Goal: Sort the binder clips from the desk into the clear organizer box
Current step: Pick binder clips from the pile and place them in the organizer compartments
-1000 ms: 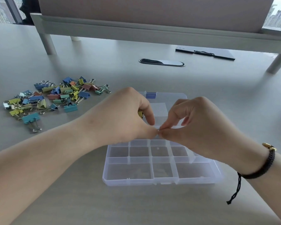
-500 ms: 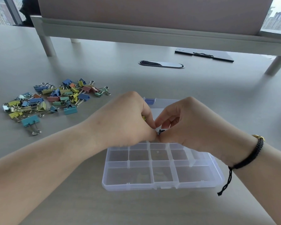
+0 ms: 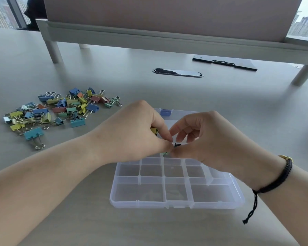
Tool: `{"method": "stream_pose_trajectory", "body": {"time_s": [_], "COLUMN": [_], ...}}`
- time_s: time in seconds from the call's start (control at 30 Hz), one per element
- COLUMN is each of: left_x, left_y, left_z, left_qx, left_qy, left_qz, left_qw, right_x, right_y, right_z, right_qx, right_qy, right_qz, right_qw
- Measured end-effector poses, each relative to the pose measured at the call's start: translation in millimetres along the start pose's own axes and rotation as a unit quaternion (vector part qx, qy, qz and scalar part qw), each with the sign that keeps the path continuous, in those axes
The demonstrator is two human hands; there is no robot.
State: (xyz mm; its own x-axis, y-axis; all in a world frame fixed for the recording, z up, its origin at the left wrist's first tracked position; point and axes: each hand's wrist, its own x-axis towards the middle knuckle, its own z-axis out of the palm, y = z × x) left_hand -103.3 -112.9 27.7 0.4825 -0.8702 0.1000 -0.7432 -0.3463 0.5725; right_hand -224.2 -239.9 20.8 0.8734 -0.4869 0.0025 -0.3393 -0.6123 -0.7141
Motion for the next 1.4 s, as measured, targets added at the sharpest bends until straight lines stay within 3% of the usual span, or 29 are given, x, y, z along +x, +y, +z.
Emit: {"method": "stream_pose_trajectory", "body": {"time_s": [0.4, 0.67, 0.8, 0.97, 1.13, 1.27, 1.4], "left_x": [3, 7, 7, 6, 4, 3, 3], "left_y": [-2, -9, -7, -3, 2, 5, 5], "left_z": [-2, -1, -1, -1, -1, 4, 9], "left_qx": [-0.012, -0.046, -0.061, -0.16, -0.203, -0.296, -0.33], "left_qy": [-0.018, 0.003, 0.001, 0.042, 0.098, 0.097, 0.1], "left_qz": [-0.004, -0.008, -0.005, -0.011, 0.023, 0.023, 0.005], "left_qw": [1.0, 0.999, 0.998, 0.986, 0.974, 0.95, 0.938], "right_x": [2, 3, 3, 2, 0, -10, -10], "right_y": [0, 1, -2, -1, -2, -11, -8], "right_z": [-3, 6, 1, -5, -3, 3, 11], "right_qx": [0.019, -0.027, 0.028, 0.054, 0.112, 0.172, 0.163], "right_qy": [-0.029, 0.018, -0.01, -0.02, 0.106, 0.078, 0.093], "right_qz": [0.011, 0.003, 0.023, 0.028, -0.09, -0.186, -0.169], "right_qw": [0.999, 0.999, 0.999, 0.998, 0.984, 0.964, 0.968]}}
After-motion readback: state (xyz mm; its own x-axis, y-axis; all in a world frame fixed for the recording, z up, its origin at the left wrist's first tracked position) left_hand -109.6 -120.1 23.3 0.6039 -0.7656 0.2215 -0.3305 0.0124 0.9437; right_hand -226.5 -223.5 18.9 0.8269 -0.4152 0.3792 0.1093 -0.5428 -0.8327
